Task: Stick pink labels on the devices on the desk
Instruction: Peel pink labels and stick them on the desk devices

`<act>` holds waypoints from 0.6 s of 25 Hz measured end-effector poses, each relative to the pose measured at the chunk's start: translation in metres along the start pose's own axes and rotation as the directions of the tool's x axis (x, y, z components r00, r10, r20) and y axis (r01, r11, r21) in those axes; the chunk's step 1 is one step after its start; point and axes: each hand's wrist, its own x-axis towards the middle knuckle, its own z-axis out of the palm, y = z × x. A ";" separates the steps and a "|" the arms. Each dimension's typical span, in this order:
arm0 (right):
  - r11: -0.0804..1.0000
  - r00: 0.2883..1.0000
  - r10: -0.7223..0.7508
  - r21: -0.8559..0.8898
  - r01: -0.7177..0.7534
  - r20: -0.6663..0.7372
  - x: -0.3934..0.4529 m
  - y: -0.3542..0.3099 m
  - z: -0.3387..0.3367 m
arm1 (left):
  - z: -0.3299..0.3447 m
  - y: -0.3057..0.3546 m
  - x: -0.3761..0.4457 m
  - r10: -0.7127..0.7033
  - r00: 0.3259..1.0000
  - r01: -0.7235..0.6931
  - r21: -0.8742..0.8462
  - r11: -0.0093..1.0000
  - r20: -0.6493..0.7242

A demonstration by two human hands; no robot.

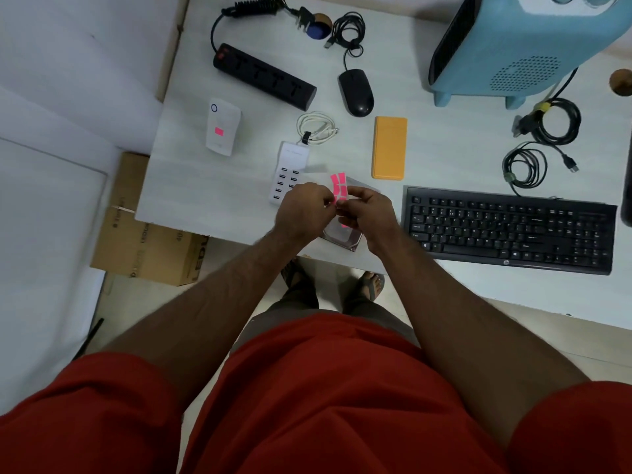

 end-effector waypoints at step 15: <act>0.900 0.979 -0.007 -0.427 -0.083 -0.204 0.021 0.025 -0.023 | 0.039 0.014 0.007 -0.481 0.876 0.434 -0.378 0.818 -0.035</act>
